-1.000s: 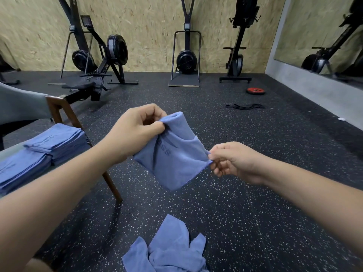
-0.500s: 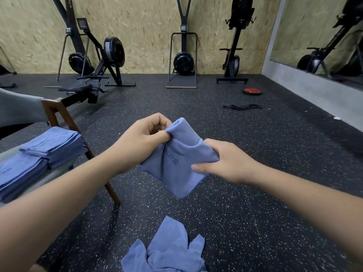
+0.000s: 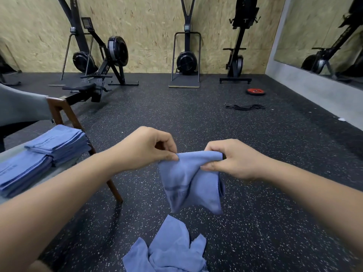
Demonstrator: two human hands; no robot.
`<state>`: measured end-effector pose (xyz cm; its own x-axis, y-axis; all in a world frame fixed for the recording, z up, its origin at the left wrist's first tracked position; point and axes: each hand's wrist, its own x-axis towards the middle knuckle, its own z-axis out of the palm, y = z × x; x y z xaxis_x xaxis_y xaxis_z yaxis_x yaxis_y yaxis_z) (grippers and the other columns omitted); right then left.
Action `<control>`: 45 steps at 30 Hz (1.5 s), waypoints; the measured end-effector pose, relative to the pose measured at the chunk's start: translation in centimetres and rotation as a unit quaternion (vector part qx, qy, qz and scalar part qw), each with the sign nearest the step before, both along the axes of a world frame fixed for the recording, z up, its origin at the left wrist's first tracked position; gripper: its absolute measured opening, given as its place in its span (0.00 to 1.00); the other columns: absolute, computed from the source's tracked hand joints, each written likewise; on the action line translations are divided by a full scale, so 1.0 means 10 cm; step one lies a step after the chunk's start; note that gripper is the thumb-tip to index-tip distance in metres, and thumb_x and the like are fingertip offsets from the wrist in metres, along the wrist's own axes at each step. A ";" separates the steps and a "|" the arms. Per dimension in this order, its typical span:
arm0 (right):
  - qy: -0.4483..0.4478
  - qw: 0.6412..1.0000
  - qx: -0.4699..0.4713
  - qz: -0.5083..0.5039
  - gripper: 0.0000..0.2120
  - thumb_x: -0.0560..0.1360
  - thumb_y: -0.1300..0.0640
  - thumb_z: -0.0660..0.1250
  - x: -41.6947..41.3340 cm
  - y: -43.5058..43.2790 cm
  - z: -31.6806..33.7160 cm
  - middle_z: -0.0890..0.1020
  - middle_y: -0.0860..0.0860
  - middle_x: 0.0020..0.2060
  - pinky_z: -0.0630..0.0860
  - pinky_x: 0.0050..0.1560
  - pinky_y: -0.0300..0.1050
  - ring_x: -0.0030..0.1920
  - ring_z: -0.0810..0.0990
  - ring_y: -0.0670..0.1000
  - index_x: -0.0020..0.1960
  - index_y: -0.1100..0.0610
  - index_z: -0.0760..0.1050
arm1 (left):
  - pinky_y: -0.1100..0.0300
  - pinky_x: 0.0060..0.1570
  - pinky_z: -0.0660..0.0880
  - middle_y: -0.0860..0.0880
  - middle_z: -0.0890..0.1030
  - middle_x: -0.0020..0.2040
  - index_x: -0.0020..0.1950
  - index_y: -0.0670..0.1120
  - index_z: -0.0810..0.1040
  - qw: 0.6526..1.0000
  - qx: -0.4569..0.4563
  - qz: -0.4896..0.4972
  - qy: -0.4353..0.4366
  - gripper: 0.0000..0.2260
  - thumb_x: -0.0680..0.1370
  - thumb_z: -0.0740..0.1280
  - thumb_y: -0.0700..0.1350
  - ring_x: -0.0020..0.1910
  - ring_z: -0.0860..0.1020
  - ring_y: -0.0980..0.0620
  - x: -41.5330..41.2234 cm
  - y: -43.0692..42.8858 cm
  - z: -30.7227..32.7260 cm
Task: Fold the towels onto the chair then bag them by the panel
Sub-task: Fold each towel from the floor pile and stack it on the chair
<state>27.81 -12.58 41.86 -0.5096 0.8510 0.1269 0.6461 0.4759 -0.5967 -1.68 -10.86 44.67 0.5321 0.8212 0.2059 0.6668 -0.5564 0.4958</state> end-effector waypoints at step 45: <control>0.426 0.761 -0.483 -0.084 0.10 0.81 0.56 0.75 -4.72 0.92 -0.85 0.87 0.56 0.55 0.86 0.50 0.56 0.52 0.86 0.57 0.58 0.59 0.80 | 0.57 0.44 0.73 0.50 0.85 0.47 0.42 0.51 0.83 0.850 -0.243 0.455 -0.108 0.10 0.83 0.70 0.51 0.46 0.81 0.50 -4.03 0.21 -0.29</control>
